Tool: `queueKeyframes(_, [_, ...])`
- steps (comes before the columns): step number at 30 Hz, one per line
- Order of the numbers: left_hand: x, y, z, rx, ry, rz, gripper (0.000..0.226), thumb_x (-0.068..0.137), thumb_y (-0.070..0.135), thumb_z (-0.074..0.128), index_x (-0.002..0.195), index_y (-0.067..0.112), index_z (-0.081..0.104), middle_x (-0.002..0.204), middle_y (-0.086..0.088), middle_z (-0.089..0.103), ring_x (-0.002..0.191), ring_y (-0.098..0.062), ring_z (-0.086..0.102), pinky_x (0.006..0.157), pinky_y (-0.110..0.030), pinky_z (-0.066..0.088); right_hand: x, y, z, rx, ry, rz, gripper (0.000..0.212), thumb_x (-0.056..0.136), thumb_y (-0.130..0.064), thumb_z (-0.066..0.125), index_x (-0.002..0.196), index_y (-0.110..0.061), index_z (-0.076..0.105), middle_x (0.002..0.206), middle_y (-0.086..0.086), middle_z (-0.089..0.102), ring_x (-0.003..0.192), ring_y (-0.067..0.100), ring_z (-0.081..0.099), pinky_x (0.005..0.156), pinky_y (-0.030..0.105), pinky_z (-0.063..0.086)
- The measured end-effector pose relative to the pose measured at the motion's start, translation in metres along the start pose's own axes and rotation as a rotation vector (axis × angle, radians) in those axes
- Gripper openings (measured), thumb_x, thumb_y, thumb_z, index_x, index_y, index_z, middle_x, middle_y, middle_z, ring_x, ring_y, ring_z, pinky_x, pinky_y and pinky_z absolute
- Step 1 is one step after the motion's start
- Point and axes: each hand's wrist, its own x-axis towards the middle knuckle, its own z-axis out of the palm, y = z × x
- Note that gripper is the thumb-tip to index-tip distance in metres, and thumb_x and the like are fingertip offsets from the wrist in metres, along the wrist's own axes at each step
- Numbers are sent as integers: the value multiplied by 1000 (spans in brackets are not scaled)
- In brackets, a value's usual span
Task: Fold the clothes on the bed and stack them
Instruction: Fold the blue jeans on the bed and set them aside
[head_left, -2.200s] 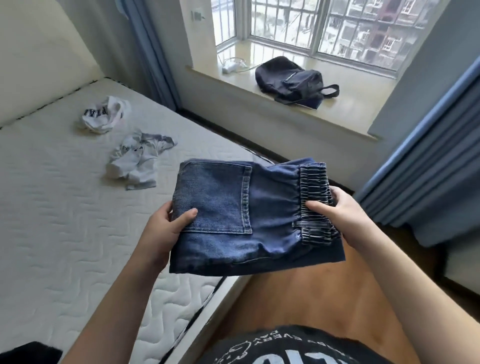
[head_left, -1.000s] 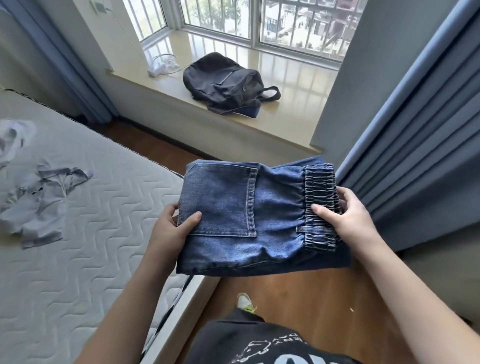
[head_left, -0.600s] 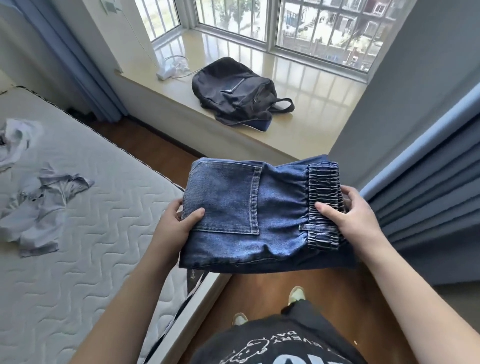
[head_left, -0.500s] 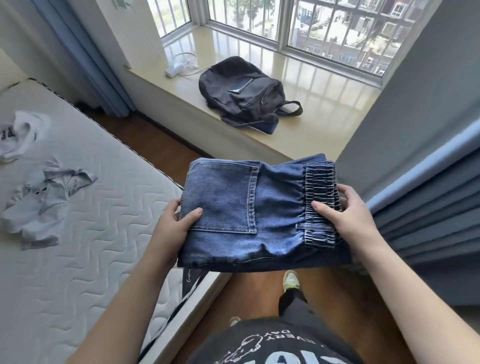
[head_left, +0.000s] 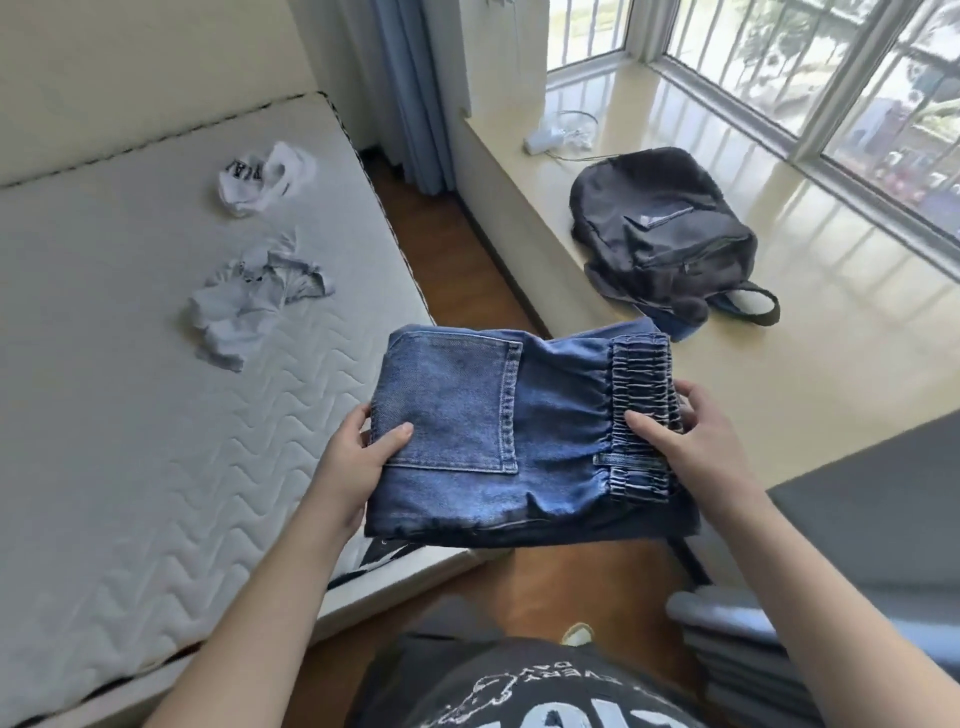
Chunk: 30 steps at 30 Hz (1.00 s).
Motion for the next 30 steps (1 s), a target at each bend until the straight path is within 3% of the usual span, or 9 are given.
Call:
queueKeyframes(3, [-1,-1,-16,-22,81,17,33,87,8,69,114,23,60,99,-10,75,87,-23,71,74,-36,58,23,-7,21,-26,-60,-36,51,68,-41,84,111,-47,57,96,-8,72,80,2,70,78,34,56])
queueKeyframes(7, [5,-3,-39,-55,158,29,33,87,9,70,115,23,60,103,-10,74,93,-27,71,81,-42,56,53,-23,54,-55,-175,-49,55,72,-36,83,120,-35,55,99,-6,73,87,10,71,84,42,57])
queueKeyframes(21, [88,15,-129,-109,252,19,28,85,14,73,97,38,66,95,-3,75,87,-17,72,66,-25,56,129,-81,179,-125,-258,-141,45,71,-39,82,107,-47,56,91,-11,74,82,5,70,79,36,57])
queueKeyframes(30, [135,21,-170,-132,264,-4,33,86,2,69,111,22,59,101,-8,73,92,-20,70,75,-30,55,165,-102,237,-118,-317,-133,47,71,-42,81,110,-48,55,93,-13,73,84,7,71,82,43,58])
